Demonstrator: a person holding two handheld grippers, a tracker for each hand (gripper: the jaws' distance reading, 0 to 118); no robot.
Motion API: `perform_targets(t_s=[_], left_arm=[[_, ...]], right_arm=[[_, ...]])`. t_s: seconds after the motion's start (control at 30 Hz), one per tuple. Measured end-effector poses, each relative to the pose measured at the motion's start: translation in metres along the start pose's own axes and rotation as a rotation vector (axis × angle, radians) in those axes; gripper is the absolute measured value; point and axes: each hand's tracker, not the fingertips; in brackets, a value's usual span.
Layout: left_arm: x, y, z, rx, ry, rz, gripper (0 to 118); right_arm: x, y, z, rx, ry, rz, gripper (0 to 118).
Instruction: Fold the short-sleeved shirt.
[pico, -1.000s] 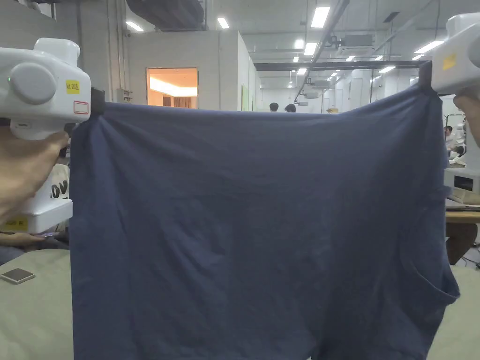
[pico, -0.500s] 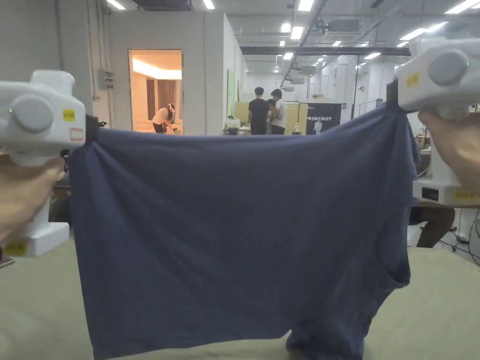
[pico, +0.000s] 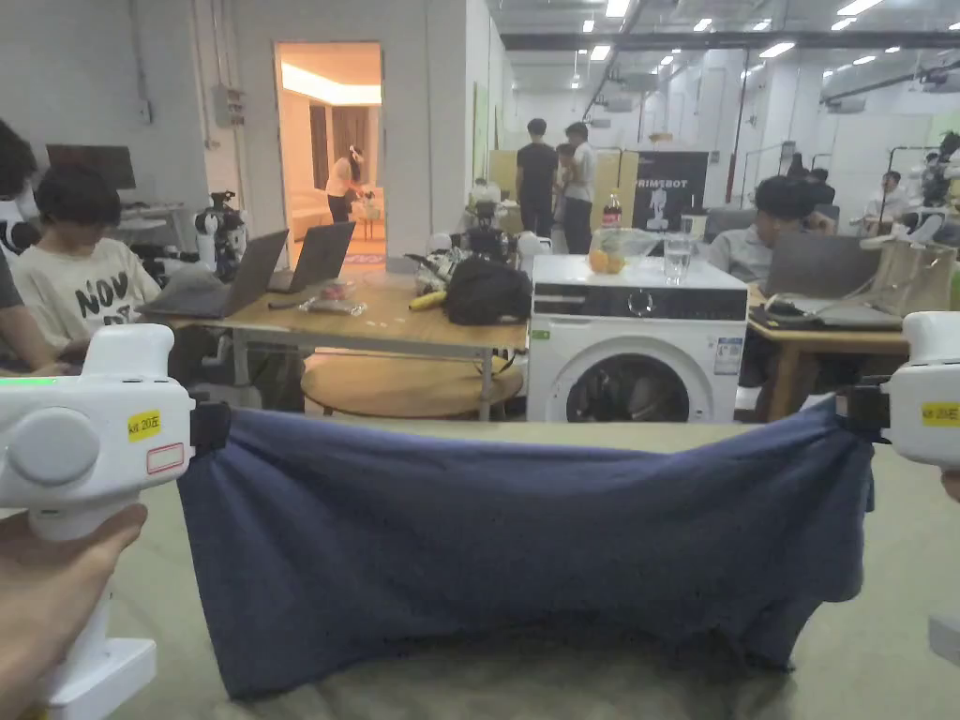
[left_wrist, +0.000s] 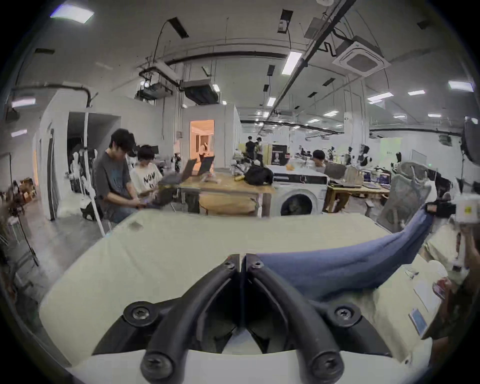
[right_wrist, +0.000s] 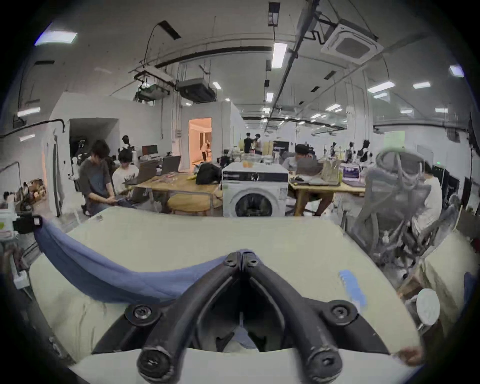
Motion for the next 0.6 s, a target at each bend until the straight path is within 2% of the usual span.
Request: perform_targets(t_s=[0.03, 0.1, 0.13, 0.17, 0.2, 0.23, 0.27, 0.3, 0.37, 0.4, 0.43, 0.47, 0.5, 0.53, 0.6], left_arm=[[0.001, -0.017, 0.012, -0.022, 0.008, 0.005, 0], [-0.001, -0.054, 0.044, -0.034, -0.081, 0.040, 0], [0.000, -0.070, 0.059, -0.047, -0.055, 0.044, 0], [0.000, -0.088, 0.075, -0.035, -0.066, 0.087, 0], [-0.003, -0.105, 0.088, -0.085, -0.117, 0.094, 0], [-0.005, -0.121, 0.097, -0.091, -0.091, 0.092, 0], [-0.007, -0.138, 0.106, -0.128, -0.112, 0.104, 0], [-0.011, -0.156, 0.112, -0.186, -0.145, 0.116, 0], [-0.011, -0.186, 0.127, -0.220, -0.103, 0.132, 0], [-0.013, -0.200, 0.131, -0.244, -0.156, 0.145, 0], [-0.014, -0.212, 0.134, -0.312, -0.133, 0.133, 0], [-0.012, -0.226, 0.139, -0.287, -0.075, 0.145, 0], [-0.012, -0.237, 0.139, -0.314, -0.109, 0.137, 0], [-0.013, -0.245, 0.138, -0.335, -0.084, 0.143, 0], [-0.017, -0.258, 0.133, -0.366, -0.099, 0.198, 0]], right_arm=[[0.002, -0.023, 0.014, 0.010, -0.003, -0.024, 0], [0.010, -0.066, 0.041, -0.081, 0.076, -0.062, 0], [0.012, -0.087, 0.056, -0.075, 0.061, -0.083, 0], [0.014, -0.106, 0.070, -0.135, 0.102, -0.083, 0], [0.015, -0.125, 0.085, -0.130, 0.085, -0.085, 0], [0.016, -0.142, 0.098, -0.137, 0.083, -0.086, 0], [0.017, -0.158, 0.111, -0.179, 0.091, -0.067, 0], [0.016, -0.173, 0.122, -0.181, 0.047, -0.043, 0], [0.020, -0.198, 0.136, -0.263, 0.052, -0.024, 0], [0.021, -0.210, 0.142, -0.258, 0.030, -0.034, 0], [0.023, -0.219, 0.146, -0.281, 0.041, -0.052, 0], [0.024, -0.229, 0.147, -0.326, 0.049, -0.049, 0], [0.022, -0.237, 0.149, -0.309, 0.023, -0.042, 0], [0.021, -0.244, 0.148, -0.329, 0.023, -0.025, 0], [0.018, -0.256, 0.146, -0.345, 0.013, 0.011, 0]])
